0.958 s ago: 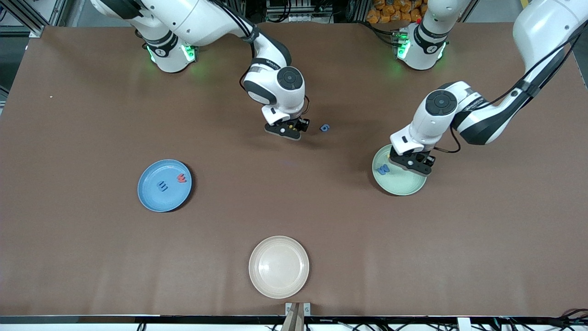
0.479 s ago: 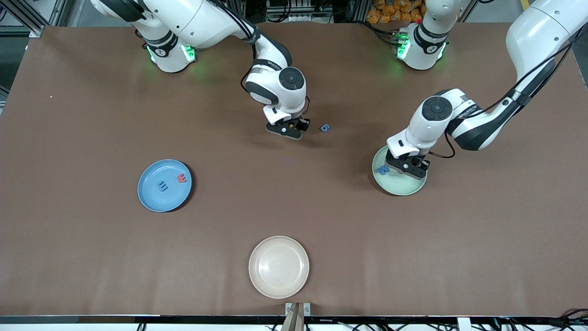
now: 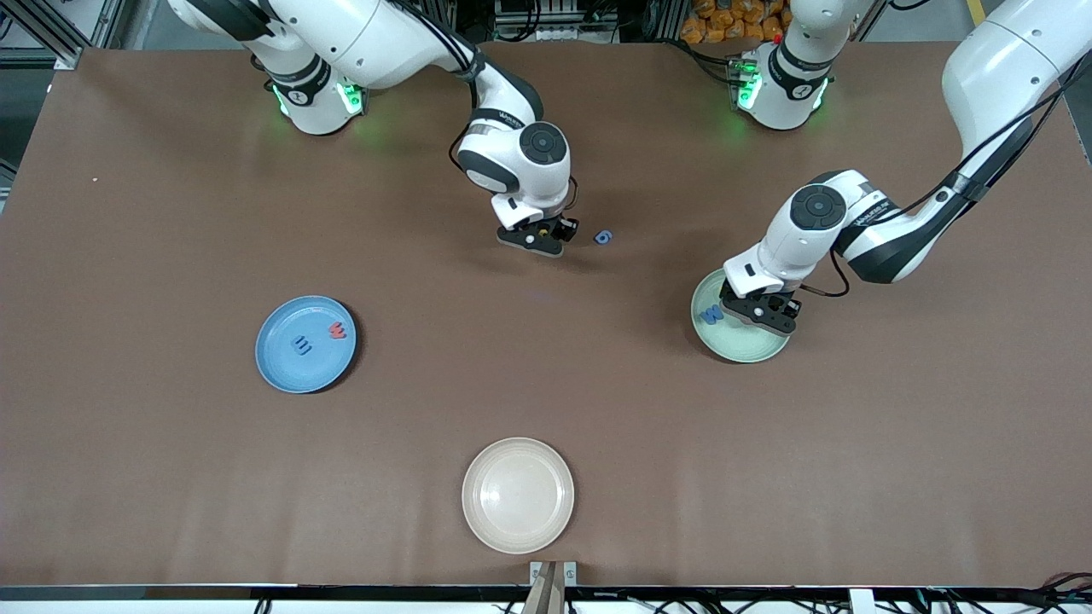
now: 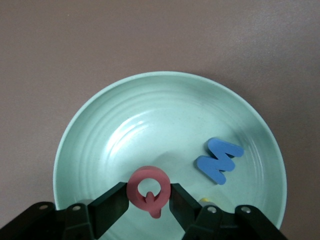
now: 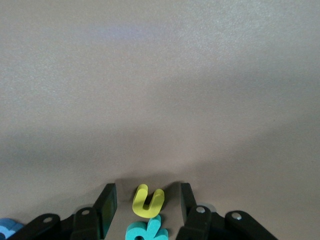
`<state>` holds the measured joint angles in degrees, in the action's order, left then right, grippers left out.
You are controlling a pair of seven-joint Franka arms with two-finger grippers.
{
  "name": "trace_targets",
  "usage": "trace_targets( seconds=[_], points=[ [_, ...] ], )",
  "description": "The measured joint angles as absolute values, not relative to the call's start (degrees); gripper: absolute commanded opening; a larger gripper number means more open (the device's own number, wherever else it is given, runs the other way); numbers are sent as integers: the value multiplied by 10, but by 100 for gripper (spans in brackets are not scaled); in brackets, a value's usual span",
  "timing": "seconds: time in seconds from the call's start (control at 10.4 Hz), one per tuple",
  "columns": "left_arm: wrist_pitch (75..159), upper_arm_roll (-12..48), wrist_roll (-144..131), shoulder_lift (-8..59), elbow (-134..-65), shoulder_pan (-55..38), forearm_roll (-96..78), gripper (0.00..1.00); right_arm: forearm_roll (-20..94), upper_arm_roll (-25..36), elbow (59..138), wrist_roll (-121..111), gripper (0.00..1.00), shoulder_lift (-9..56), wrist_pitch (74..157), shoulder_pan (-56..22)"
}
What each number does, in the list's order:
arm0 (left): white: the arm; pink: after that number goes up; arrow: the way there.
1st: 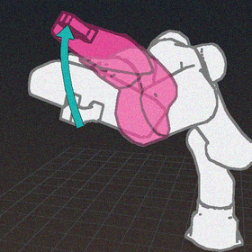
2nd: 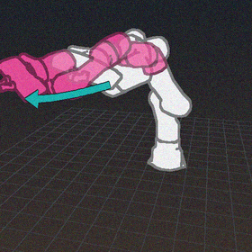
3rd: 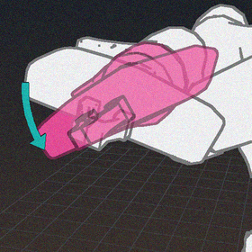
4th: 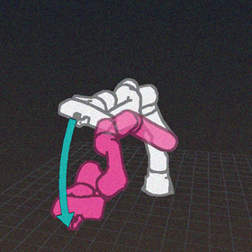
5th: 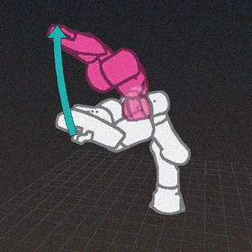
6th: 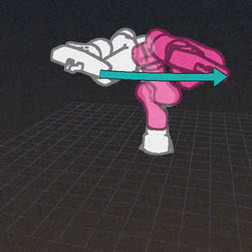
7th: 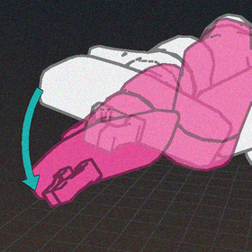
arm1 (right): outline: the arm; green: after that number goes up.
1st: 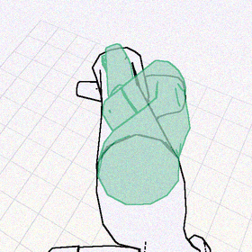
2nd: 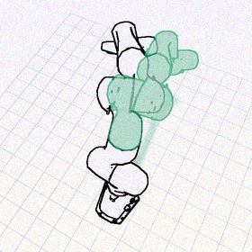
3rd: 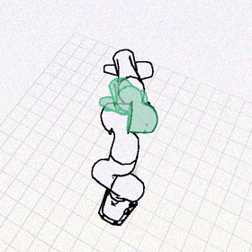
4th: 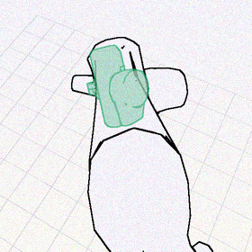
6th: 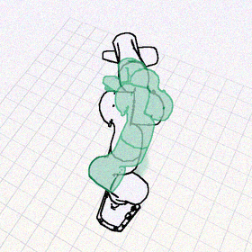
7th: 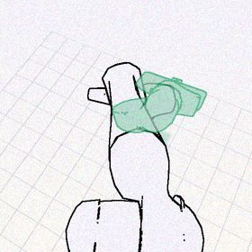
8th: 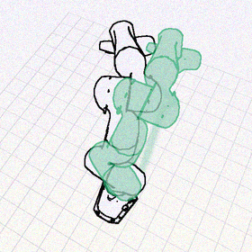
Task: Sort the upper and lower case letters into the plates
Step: 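Release the Q on the green plate while the right gripper grasps yellow u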
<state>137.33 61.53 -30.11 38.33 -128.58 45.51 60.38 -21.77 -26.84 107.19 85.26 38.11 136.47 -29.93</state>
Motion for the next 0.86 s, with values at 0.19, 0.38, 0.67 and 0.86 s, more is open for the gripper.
trace_targets(
  seconds=[0.19, 0.38, 0.67, 0.86],
  points=[
    [1374, 610, -306, 384, -1288, 453, 604, 41, -218, -268, 1072, 853, 43, 381, 1368, -299],
    [1375, 600, -317, 386, -1289, 444, 604, 53, -218, -268, 1072, 854, 43, 382, 1368, -299],
    [1376, 597, -334, 387, -1291, 442, 604, 52, -224, -269, 1072, 861, 20, 386, 1370, -299],
    [1376, 596, -336, 387, -1291, 442, 604, 43, -226, -269, 1071, 861, 3, 387, 1372, -299]
  ],
)
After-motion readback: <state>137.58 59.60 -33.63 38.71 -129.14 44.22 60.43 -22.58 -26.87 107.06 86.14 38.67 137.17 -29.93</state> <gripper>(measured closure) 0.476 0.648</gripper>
